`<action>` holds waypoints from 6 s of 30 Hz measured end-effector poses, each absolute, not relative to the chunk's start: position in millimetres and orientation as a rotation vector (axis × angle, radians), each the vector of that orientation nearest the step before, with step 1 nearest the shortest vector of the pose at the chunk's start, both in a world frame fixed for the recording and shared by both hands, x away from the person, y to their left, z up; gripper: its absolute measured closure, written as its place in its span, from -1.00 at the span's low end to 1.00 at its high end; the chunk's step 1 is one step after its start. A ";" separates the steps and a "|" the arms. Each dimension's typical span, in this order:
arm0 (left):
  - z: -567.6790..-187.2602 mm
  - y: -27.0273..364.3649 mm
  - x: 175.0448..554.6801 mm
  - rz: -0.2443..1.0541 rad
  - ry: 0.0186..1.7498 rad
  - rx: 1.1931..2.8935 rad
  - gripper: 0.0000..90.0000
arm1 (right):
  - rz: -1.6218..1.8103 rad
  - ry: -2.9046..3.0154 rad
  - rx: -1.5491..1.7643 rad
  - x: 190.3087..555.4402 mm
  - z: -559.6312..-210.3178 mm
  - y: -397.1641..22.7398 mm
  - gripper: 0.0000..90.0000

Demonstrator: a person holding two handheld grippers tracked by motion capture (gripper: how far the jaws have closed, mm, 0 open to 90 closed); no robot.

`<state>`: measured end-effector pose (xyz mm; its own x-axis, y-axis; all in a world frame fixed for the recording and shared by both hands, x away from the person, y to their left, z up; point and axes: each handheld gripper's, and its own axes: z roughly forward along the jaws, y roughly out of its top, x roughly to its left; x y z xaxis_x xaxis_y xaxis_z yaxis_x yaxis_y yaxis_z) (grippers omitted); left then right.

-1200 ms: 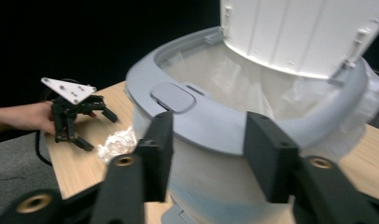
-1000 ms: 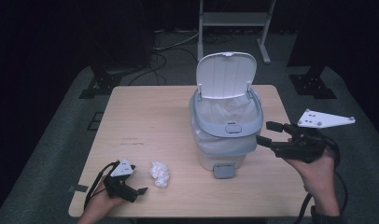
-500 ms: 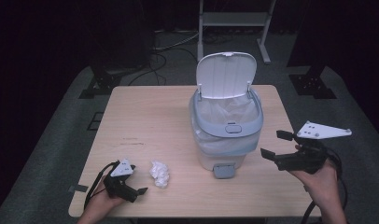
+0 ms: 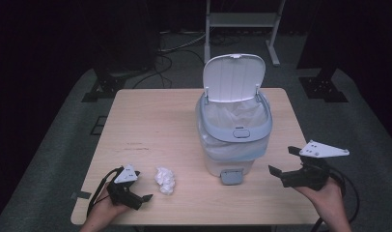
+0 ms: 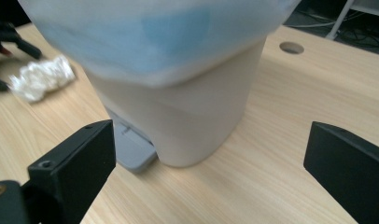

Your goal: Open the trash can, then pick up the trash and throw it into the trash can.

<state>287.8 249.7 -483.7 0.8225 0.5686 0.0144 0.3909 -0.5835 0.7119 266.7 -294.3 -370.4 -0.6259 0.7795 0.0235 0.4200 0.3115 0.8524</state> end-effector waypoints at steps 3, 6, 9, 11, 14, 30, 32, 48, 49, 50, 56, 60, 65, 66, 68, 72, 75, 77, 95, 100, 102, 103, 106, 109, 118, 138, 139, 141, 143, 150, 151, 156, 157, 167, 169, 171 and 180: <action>-483.7 249.6 287.8 0.312 0.699 2.266 -1.00 | 1.227 2.201 1.078 267.8 -381.9 -293.2 -0.97; -483.7 249.6 287.8 0.312 0.699 2.266 -1.00 | 1.211 2.207 1.084 269.2 -393.4 -292.7 -0.97; -483.7 249.6 287.8 0.312 0.699 2.266 -1.00 | 1.204 2.208 1.094 270.9 -403.7 -292.6 -0.97; -483.7 249.6 287.8 0.312 0.699 2.266 -1.00 | 1.202 2.206 1.086 271.9 -410.4 -292.3 -0.97; -483.8 249.5 287.9 0.311 0.700 2.263 -1.00 | 1.187 2.218 1.082 273.8 -420.8 -291.3 -0.97; -483.7 249.5 287.6 0.312 0.701 2.264 -1.00 | 1.029 2.251 1.213 280.2 -467.8 -299.9 -0.97; -483.7 249.5 287.7 0.312 0.700 2.264 -1.00 | 1.011 2.256 1.218 281.1 -471.4 -300.0 -0.97; -481.0 246.7 288.3 0.285 0.707 2.250 -1.00 | 0.940 2.275 1.255 283.4 -483.9 -302.5 -0.97; -480.2 246.5 287.9 0.291 0.704 2.251 -1.00 | 0.944 2.272 1.256 284.1 -483.7 -302.7 -0.97; -479.2 246.1 287.7 0.294 0.704 2.250 -1.00 | 0.945 2.272 1.254 284.8 -483.9 -302.7 -0.97; -476.1 242.6 286.4 0.288 0.703 2.252 -1.00 | 0.940 2.278 1.257 284.7 -486.7 -304.2 -0.97; -471.8 240.2 286.1 0.289 0.707 2.235 -1.00 | 0.966 2.275 1.260 285.3 -488.4 -305.5 -0.97; -464.8 235.9 286.1 0.283 0.702 2.206 -1.00 | 0.967 2.275 1.261 285.4 -488.5 -305.5 -0.97; -463.2 234.3 286.1 0.275 0.701 2.200 -1.00 | 0.966 2.275 1.261 285.4 -488.5 -305.5 -0.97; -461.5 232.1 286.6 0.274 0.695 2.193 -1.00 | 0.966 2.275 1.261 285.4 -488.5 -305.6 -0.97; -458.4 227.5 288.4 0.263 0.679 2.179 -1.00 | 0.966 2.275 1.261 285.4 -488.5 -305.5 -0.97; -456.6 222.9 290.6 0.255 0.674 2.171 -1.00 | 0.966 2.275 1.261 285.4 -488.5 -305.5 -0.97; -455.4 219.2 291.6 0.248 0.671 2.159 -1.00 | 0.967 2.275 1.261 285.4 -488.5 -305.5 -0.97; -459.0 195.7 299.2 0.232 0.648 2.163 -1.00 | 0.965 2.269 1.267 285.5 -488.5 -305.0 -0.97; -465.3 190.2 304.0 0.239 0.659 2.200 -1.00 | 0.965 2.269 1.267 285.5 -488.5 -305.0 -0.97; -468.5 189.2 305.7 0.227 0.673 2.202 -1.00 | 0.965 2.269 1.267 285.5 -488.5 -305.0 -0.97; -470.3 189.0 306.4 0.214 0.681 2.204 -1.00 | 0.965 2.269 1.267 285.5 -488.5 -305.0 -0.97; -474.1 187.6 307.6 0.212 0.690 2.224 -1.00 | 0.965 2.269 1.267 285.5 -488.5 -305.0 -0.97; -476.5 186.2 308.2 0.212 0.696 2.232 -1.00 | 0.965 2.269 1.267 285.5 -488.5 -305.0 -0.97; -481.2 182.8 307.3 0.237 0.694 2.263 -1.00 | 0.964 2.269 1.268 285.5 -488.5 -305.0 -0.97; -477.0 184.5 306.5 0.285 0.693 2.224 -0.77 | 0.963 2.267 1.266 285.8 -488.6 -304.8 -0.97; -476.0 184.5 306.5 0.286 0.690 2.220 -0.77 | 0.964 2.267 1.266 285.8 -488.6 -304.8 -0.97; -475.1 183.7 306.9 0.286 0.691 2.206 -0.77 | 0.963 2.267 1.266 285.9 -488.6 -304.8 -0.97; -474.2 182.1 308.6 0.276 0.689 2.201 -0.71 | 0.963 2.267 1.264 286.0 -488.6 -304.8 -0.97; -472.6 178.9 308.6 0.302 0.658 2.205 -0.20 | 0.963 2.268 1.268 286.0 -488.5 -304.6 -0.97; -471.7 179.2 308.4 0.305 0.658 2.203 -0.13 | 0.963 2.268 1.267 286.0 -488.5 -304.6 -0.97; -468.6 181.5 307.9 0.279 0.671 2.194 0.15 | 0.963 2.268 1.268 286.0 -488.5 -304.6 -0.97; -467.8 182.1 308.1 0.272 0.672 2.190 0.19 | 0.963 2.268 1.268 286.0 -488.5 -304.6 -0.97; -456.6 186.5 306.1 0.227 0.671 2.130 0.34 | 0.963 2.268 1.267 286.0 -488.5 -304.6 -0.97; -455.5 186.9 305.9 0.216 0.667 2.122 0.34 | 0.963 2.268 1.268 286.0 -488.5 -304.6 -0.97; -453.7 187.7 305.6 0.212 0.664 2.116 0.34 | 0.963 2.268 1.268 286.0 -488.5 -304.6 -0.97; -440.7 190.4 304.9 0.187 0.616 2.073 0.35 | 0.963 2.268 1.268 286.0 -488.5 -304.6 -0.97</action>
